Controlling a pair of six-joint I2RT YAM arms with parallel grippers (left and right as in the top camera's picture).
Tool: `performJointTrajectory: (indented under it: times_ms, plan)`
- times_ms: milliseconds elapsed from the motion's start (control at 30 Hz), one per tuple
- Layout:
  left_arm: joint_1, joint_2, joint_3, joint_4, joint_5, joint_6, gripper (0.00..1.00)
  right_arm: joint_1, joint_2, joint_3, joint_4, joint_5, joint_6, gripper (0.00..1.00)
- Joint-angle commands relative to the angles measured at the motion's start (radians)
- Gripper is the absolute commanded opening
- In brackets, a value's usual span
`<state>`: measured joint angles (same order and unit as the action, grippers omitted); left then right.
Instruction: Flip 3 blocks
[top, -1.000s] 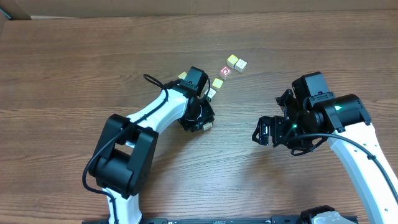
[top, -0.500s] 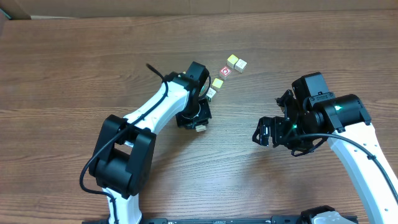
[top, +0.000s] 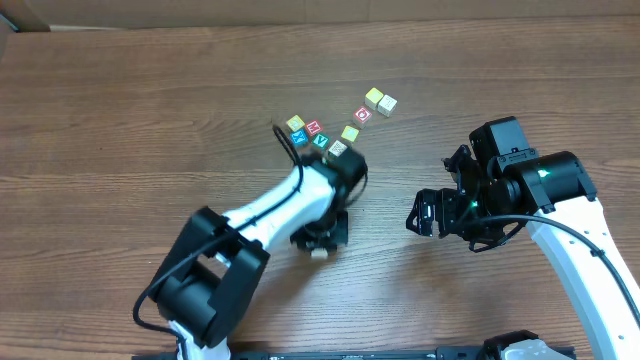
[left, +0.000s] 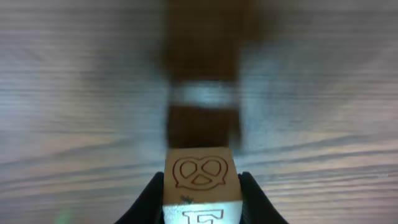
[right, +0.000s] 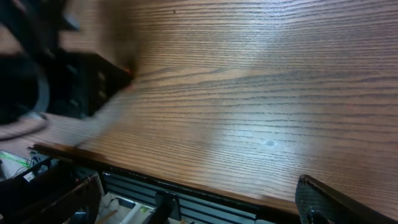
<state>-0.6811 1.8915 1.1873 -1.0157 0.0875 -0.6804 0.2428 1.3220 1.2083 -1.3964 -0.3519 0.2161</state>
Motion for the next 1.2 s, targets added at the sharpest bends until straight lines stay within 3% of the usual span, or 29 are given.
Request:
performJointTrajectory:
  times_ms: [0, 167, 333, 567, 700, 867, 1000, 1033, 1167]
  plan:
    - [-0.019, -0.106, -0.107, 0.075, 0.072, -0.127, 0.11, -0.003, -0.011, 0.023, 0.003, -0.003, -0.008, 1.00]
    - [-0.019, -0.231, -0.227, 0.204, 0.090, -0.189, 0.21, -0.003, -0.011, 0.024, 0.013, -0.003, -0.008, 1.00]
    - [-0.019, -0.267, -0.258, 0.211, 0.089, -0.177, 0.37, -0.003, -0.011, 0.024, 0.022, -0.004, -0.008, 1.00]
    - [-0.019, -0.264, -0.263, 0.214, 0.081, -0.142, 0.45, -0.003, -0.011, 0.024, 0.021, -0.005, -0.007, 1.00]
    - [-0.013, -0.266, -0.256, 0.220, 0.070, -0.135, 0.45, -0.003, -0.011, 0.024, 0.021, -0.005, -0.007, 1.00]
    - [0.023, -0.292, -0.179, 0.182, 0.058, -0.104, 0.50, -0.003, -0.011, 0.024, 0.021, -0.005, -0.008, 1.00]
    - [0.067, -0.296, -0.065, 0.140, 0.032, -0.040, 0.80, -0.003, -0.011, 0.023, 0.025, -0.005, -0.008, 1.00]
    - [0.082, -0.294, -0.038, 0.134, 0.033, -0.027, 0.82, -0.003, -0.011, 0.024, 0.027, -0.005, -0.008, 1.00]
    - [0.180, -0.251, 0.085, 0.095, 0.033, 0.007, 0.81, -0.003, -0.011, 0.023, 0.031, -0.005, -0.008, 1.00]
